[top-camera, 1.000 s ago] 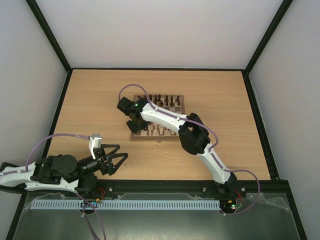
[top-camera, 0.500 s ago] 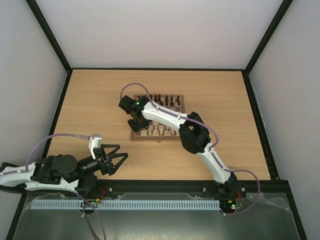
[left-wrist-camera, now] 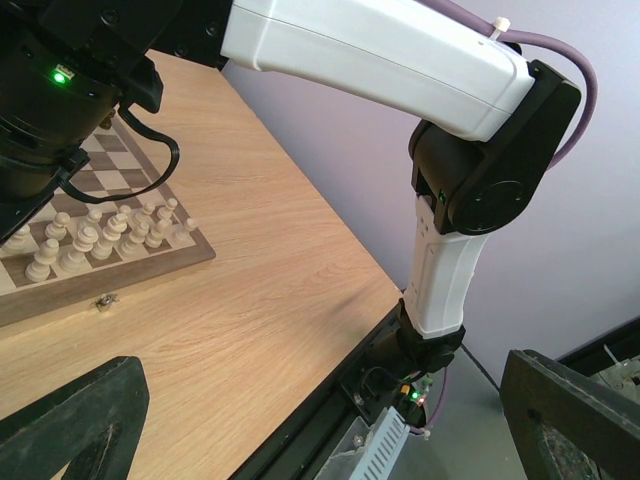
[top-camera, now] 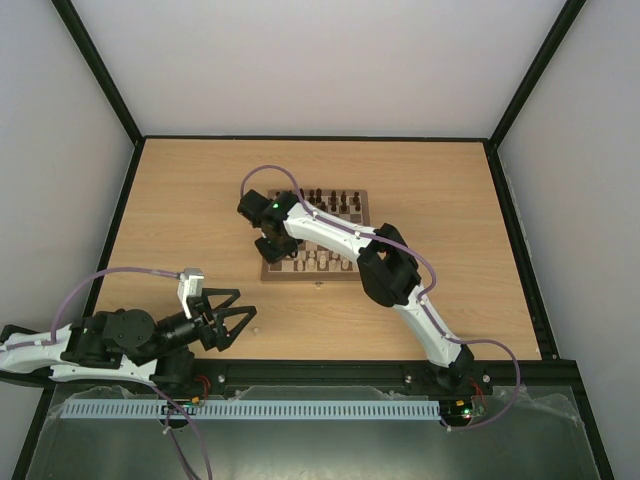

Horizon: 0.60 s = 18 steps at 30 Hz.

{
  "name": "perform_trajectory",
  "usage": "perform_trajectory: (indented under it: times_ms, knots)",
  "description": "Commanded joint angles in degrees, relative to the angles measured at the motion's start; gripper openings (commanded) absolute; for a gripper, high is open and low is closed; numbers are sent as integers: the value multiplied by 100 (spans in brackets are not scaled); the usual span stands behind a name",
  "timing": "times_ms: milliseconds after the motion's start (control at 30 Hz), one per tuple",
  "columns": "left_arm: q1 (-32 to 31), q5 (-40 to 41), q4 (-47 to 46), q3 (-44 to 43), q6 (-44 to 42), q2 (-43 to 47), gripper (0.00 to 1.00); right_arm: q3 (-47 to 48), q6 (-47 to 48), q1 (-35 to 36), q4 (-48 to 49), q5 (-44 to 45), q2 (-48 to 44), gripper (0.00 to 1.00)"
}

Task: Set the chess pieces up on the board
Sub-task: Place the chess piece on the chessboard.

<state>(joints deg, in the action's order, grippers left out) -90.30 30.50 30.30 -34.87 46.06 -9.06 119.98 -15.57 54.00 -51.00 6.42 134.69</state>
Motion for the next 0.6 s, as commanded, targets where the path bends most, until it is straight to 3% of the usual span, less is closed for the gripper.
perform_trajectory:
  times_ms: [0,567]
  knots:
    - [39,54,-95,-145,-106,-52,99,122,63,-21,-160,-103,198,11]
    - [39,78,-103,-192,-159,-94,99,252,102,-21,-160,-142,107,27]
